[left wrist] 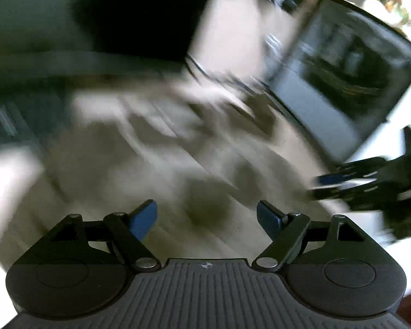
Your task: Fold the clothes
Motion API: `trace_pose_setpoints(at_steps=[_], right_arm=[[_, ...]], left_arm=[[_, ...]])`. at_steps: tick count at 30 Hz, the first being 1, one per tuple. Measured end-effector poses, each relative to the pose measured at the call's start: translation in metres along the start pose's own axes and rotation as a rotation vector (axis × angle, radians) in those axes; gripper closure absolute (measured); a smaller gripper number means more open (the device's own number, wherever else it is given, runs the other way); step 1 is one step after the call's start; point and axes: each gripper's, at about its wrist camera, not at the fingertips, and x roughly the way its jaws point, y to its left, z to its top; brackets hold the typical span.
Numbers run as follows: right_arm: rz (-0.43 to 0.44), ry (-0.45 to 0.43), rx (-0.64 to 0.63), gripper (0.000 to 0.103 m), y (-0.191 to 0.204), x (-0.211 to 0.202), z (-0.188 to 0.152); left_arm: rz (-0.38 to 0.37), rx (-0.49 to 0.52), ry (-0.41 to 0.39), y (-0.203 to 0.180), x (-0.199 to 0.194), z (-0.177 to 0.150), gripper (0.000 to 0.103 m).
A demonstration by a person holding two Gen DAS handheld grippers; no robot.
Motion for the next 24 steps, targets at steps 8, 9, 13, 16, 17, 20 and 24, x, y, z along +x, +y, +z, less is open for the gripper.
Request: trace_pose_setpoints(at_steps=[8,9,13,16,17,20,24], right_arm=[[-0.060,-0.169,-0.083,0.047,-0.033,0.073,0.086],[-0.049,-0.188,-0.109,0.052,-0.032,0.079,0.094],[0.017,-0.180,-0.186,0.059,-0.014,0.110,0.111],[0.045,-0.159,-0.230,0.058,-0.001,0.138,0.119],[0.046,-0.148,-0.254,0.059,0.003,0.146,0.120],[-0.019,-0.180,-0.377,0.095,0.017,0.166,0.125],[-0.131,-0.251,-0.477,0.095,0.023,0.187,0.143]], left_arm=[[0.241,0.027,-0.002,0.039,0.057,0.034,0.019],[0.231,-0.001,-0.007,0.039,0.057,0.032,0.019],[0.214,-0.063,0.004,0.022,0.060,0.015,0.021],[0.196,-0.126,0.020,0.010,0.054,-0.002,0.020],[0.188,-0.149,0.024,0.007,0.052,-0.007,0.019],[0.203,-0.182,0.038,0.002,0.047,-0.020,0.018],[0.239,-0.231,0.052,0.004,0.041,-0.034,0.017]])
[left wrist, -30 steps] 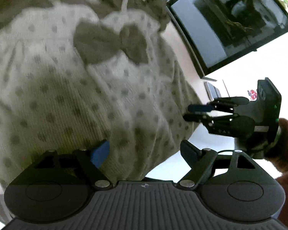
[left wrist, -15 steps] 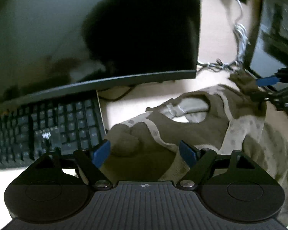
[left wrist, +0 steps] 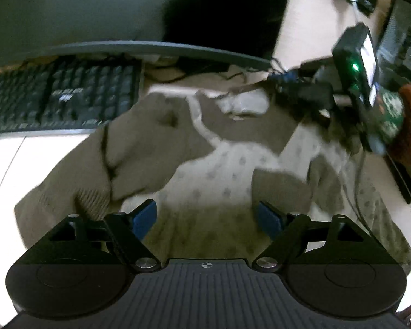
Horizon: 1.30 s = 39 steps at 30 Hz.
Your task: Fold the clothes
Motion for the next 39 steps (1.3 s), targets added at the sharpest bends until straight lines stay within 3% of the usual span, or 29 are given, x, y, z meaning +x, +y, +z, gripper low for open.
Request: trace_pose_setpoints(at_steps=[4,9,13,17,18,19,20,21,24,27,30,32,34,35,37,38,39], right_arm=[[0.004,0.007,0.014,0.094,-0.002,0.002,-0.003],[0.015,-0.055,0.209,0.058,-0.019,-0.057,-0.023],[0.118,0.010,0.463,0.056,-0.019,-0.110,-0.059],[0.129,0.072,0.567,0.055,0.014,-0.146,-0.094],[0.118,0.083,0.576,0.055,0.019,-0.151,-0.100],[0.105,0.094,0.588,0.055,0.023,-0.156,-0.107],[0.089,0.102,0.600,0.055,0.027,-0.160,-0.111],[0.076,0.104,0.609,0.055,0.030,-0.161,-0.112],[0.025,0.072,0.600,0.047,0.022,-0.173,-0.112],[-0.032,0.053,0.595,0.043,0.002,-0.175,-0.113],[-0.057,0.057,0.652,0.043,-0.020,-0.160,-0.116],[-0.054,0.065,0.660,0.043,-0.031,-0.148,-0.116],[-0.016,0.085,0.631,0.055,-0.035,-0.134,-0.113],[0.018,0.102,0.607,0.065,-0.036,-0.125,-0.110],[0.055,0.141,0.546,0.067,-0.032,-0.100,-0.104],[0.073,0.161,0.515,0.067,-0.031,-0.088,-0.100],[0.052,0.171,0.478,0.067,-0.030,-0.075,-0.096]], left_arm=[[0.044,-0.032,-0.022,0.009,-0.011,-0.005,0.014],[0.132,0.010,-0.084,0.023,-0.020,0.010,0.012],[0.137,0.137,-0.101,0.022,0.000,0.039,0.010],[0.126,0.272,-0.084,0.009,0.037,0.070,0.012],[0.125,0.306,-0.066,0.006,0.046,0.075,0.023],[0.124,0.339,-0.048,0.002,0.055,0.081,0.041],[0.130,0.376,-0.037,-0.001,0.060,0.084,0.078],[0.146,0.416,-0.033,-0.003,0.062,0.086,0.095],[0.202,0.515,-0.059,-0.004,0.059,0.090,0.098],[0.285,0.501,-0.083,0.015,0.053,0.097,0.101],[0.347,0.396,-0.087,0.044,0.048,0.104,0.101],[0.309,0.269,-0.088,0.061,0.038,0.105,0.101],[0.231,0.166,-0.093,0.069,0.024,0.102,0.098],[0.188,0.129,-0.094,0.068,0.019,0.098,0.091],[0.103,0.061,-0.094,0.067,0.009,0.092,0.070],[0.077,0.051,-0.088,0.064,0.009,0.088,0.054],[0.069,0.056,-0.083,0.059,0.010,0.085,0.046]])
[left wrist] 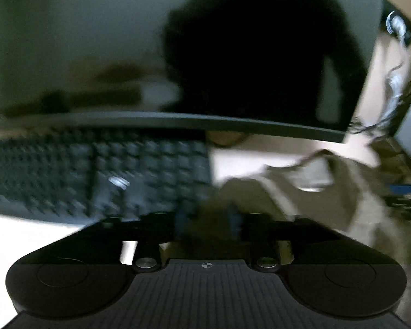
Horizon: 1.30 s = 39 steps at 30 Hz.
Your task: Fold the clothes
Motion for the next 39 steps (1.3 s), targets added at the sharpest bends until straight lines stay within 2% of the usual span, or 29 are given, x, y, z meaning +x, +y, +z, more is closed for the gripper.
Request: trace_pose_setpoints(at_steps=[2,4,7,9,10,15,20,22,26,30,34,35,36,37,39], right_arm=[[-0.099,-0.012,-0.042,0.068,-0.004,0.021,0.013],[-0.204,-0.024,-0.051,0.068,-0.013,0.038,0.026],[-0.203,-0.103,0.125,0.066,-0.044,0.011,0.033],[-0.195,-0.142,0.252,0.054,-0.065,-0.013,0.020],[-0.200,-0.152,0.309,0.054,-0.075,-0.022,0.012],[-0.220,-0.081,0.472,0.054,-0.100,-0.029,-0.025],[-0.096,-0.108,0.305,0.054,-0.055,-0.042,-0.033],[-0.042,-0.113,0.141,0.054,-0.028,-0.042,-0.021],[0.023,-0.128,-0.049,0.054,0.011,-0.023,0.011],[0.054,-0.098,-0.120,0.054,0.026,0.018,0.040],[0.111,-0.042,-0.054,0.054,0.026,0.055,0.056],[0.118,-0.032,-0.033,0.058,0.026,0.062,0.058],[0.129,-0.021,-0.017,0.078,0.025,0.067,0.060],[0.138,-0.009,-0.005,0.086,0.024,0.068,0.061],[0.158,-0.032,-0.010,0.094,0.025,0.055,0.059]], left_arm=[[-0.005,0.022,0.012,-0.012,0.002,-0.006,0.042],[0.024,0.062,0.029,-0.021,0.005,-0.011,0.033],[0.047,0.091,0.041,-0.021,0.007,-0.019,0.023],[0.063,0.096,0.050,-0.018,0.011,-0.026,0.021],[0.069,0.087,0.062,-0.015,0.013,-0.030,0.021],[0.106,0.086,0.090,-0.015,0.033,-0.033,0.022],[0.108,0.183,0.101,-0.035,0.053,-0.022,0.022],[0.098,0.217,0.101,-0.041,0.056,-0.018,0.022],[0.069,0.207,0.102,-0.039,0.055,-0.006,0.022],[-0.016,0.173,0.073,-0.034,0.042,0.003,0.018],[-0.089,0.178,0.051,-0.036,0.029,-0.001,0.010],[-0.100,0.188,0.052,-0.038,0.028,-0.003,0.010],[-0.102,0.205,0.052,-0.041,0.027,-0.005,0.009],[-0.099,0.224,0.051,-0.043,0.025,-0.007,0.009],[-0.095,0.273,0.047,-0.047,0.024,-0.008,0.008]])
